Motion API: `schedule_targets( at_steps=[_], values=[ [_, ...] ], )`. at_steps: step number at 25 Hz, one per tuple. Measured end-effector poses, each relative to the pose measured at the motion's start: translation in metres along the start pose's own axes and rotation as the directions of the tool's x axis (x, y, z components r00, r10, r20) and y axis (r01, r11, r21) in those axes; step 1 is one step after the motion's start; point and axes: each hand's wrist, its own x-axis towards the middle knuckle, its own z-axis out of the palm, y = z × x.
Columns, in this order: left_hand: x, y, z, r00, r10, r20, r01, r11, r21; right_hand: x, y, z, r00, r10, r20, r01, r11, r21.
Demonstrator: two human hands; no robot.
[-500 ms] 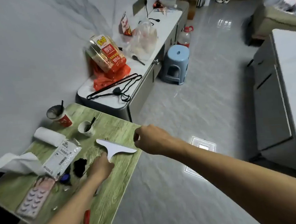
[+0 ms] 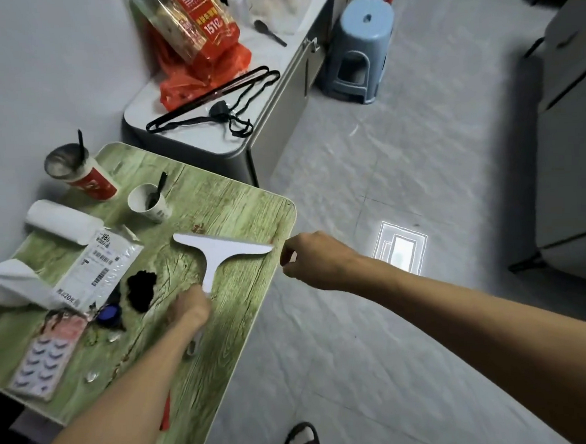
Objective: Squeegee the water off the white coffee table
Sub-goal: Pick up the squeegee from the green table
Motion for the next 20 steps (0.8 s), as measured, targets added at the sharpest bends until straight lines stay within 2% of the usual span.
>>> schedule_targets(
  at_steps=[2, 3, 5, 7, 10, 13, 15, 18, 20],
  values=[
    [-0.014, 0.020, -0.018, 0.993, 0.073, 0.096, -0.059, 0.988, -0.140, -0.009, 0.004, -0.012, 1.000, 0.015, -0.010, -0.015, 1.000, 0.026],
    [-0.027, 0.033, -0.034, 0.981, 0.127, 0.144, -0.080, 0.951, -0.297, -0.016, 0.006, -0.022, 0.999, 0.025, -0.021, -0.024, 0.998, 0.049],
    [-0.060, 0.065, -0.078, 0.943, 0.249, 0.221, -0.056, 0.774, -0.631, -0.034, 0.008, -0.045, 0.999, 0.041, -0.033, -0.038, 0.996, 0.084],
    [-0.098, 0.099, -0.132, 0.891, 0.390, 0.231, -0.078, 0.634, -0.769, -0.059, 0.003, -0.076, 0.997, 0.059, -0.047, -0.054, 0.993, 0.109],
    [-0.173, 0.156, -0.224, 0.813, 0.541, 0.215, -0.131, 0.530, -0.837, -0.117, -0.012, -0.142, 0.995, 0.077, -0.069, -0.063, 0.979, 0.194],
    [-0.248, 0.212, -0.303, 0.758, 0.632, 0.160, -0.185, 0.444, -0.877, -0.180, -0.027, -0.212, 0.990, 0.103, -0.101, -0.050, 0.903, 0.427],
    [-0.291, 0.251, -0.340, 0.734, 0.669, 0.117, -0.233, 0.410, -0.882, -0.218, -0.027, -0.255, 0.979, 0.120, -0.166, -0.017, 0.856, 0.516],
    [-0.346, 0.322, -0.373, 0.674, 0.736, 0.063, -0.331, 0.378, -0.865, -0.263, -0.006, -0.318, 0.928, 0.188, -0.322, -0.001, 0.865, 0.502],
    [-0.375, 0.378, -0.377, 0.638, 0.767, 0.067, -0.406, 0.409, -0.817, -0.287, 0.026, -0.353, 0.897, 0.211, -0.388, 0.008, 0.871, 0.492]
  ],
)
